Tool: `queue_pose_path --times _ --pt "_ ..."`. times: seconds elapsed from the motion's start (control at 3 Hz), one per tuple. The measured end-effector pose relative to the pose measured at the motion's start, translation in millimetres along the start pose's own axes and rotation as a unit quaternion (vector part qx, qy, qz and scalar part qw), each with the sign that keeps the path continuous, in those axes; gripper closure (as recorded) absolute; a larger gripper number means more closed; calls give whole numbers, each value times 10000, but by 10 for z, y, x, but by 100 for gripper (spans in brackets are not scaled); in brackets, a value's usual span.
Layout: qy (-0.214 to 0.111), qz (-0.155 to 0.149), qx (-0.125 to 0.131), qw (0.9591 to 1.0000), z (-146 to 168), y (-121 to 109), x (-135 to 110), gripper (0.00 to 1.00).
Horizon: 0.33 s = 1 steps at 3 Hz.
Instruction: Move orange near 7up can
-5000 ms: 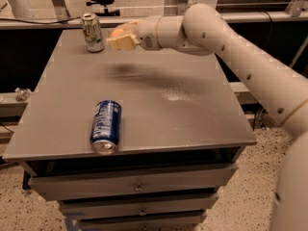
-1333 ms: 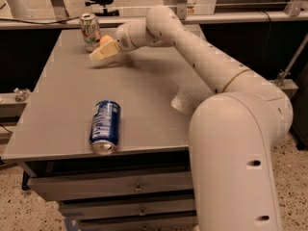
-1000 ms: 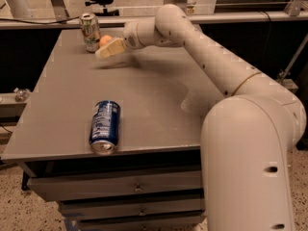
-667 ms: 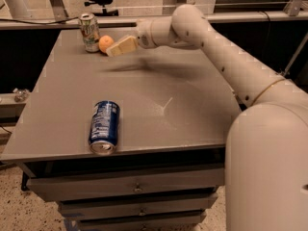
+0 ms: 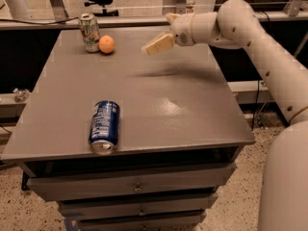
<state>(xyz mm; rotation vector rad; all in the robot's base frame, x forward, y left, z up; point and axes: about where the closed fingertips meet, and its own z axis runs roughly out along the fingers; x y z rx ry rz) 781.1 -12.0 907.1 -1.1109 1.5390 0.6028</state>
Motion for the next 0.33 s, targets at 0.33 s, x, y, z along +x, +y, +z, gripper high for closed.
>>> queue_pose_path --times 0.33 --pt "21 -19 -109 9999 19 56 5 0"
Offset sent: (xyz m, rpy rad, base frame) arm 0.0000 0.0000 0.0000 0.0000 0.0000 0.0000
